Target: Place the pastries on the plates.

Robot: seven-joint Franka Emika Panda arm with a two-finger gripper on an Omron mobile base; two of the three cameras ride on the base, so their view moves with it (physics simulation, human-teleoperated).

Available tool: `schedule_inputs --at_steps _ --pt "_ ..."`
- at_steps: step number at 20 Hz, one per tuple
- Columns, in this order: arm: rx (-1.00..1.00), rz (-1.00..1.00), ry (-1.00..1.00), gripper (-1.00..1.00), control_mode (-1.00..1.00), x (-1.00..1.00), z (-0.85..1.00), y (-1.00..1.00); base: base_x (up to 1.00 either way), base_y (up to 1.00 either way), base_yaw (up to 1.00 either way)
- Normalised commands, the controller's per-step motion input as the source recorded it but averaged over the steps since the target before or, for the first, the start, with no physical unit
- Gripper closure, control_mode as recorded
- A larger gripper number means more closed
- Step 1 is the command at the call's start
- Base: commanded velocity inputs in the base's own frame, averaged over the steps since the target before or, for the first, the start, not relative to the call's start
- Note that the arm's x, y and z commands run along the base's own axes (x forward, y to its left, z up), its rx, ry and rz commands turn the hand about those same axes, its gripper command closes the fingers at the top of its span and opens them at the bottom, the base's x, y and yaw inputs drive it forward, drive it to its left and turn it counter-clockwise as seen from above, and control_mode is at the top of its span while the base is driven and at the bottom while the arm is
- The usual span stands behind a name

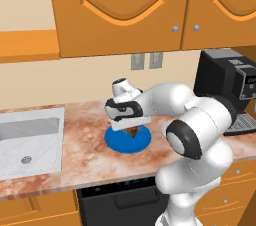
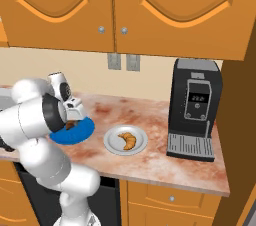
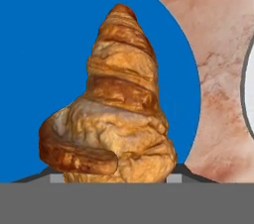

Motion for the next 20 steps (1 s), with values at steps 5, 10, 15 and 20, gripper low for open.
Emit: schedule_inputs --at_steps 5,10,15,20 --pt "-0.03 0.0 0.01 1.0 -1.0 0.17 -0.49 0.09 0.0 0.0 0.0" --pt "-0.01 0.0 0.0 1.0 -1.0 0.01 -0.38 0.0 0.0 0.0 0.0" --pt "0.0 0.0 0.01 -1.0 -1.0 0.0 -0.11 0.0 0.0 0.0 0.0" --pt "0.0 0.0 0.0 -1.0 -1.0 -0.12 0.02 0.0 0.0 0.0 0.0"
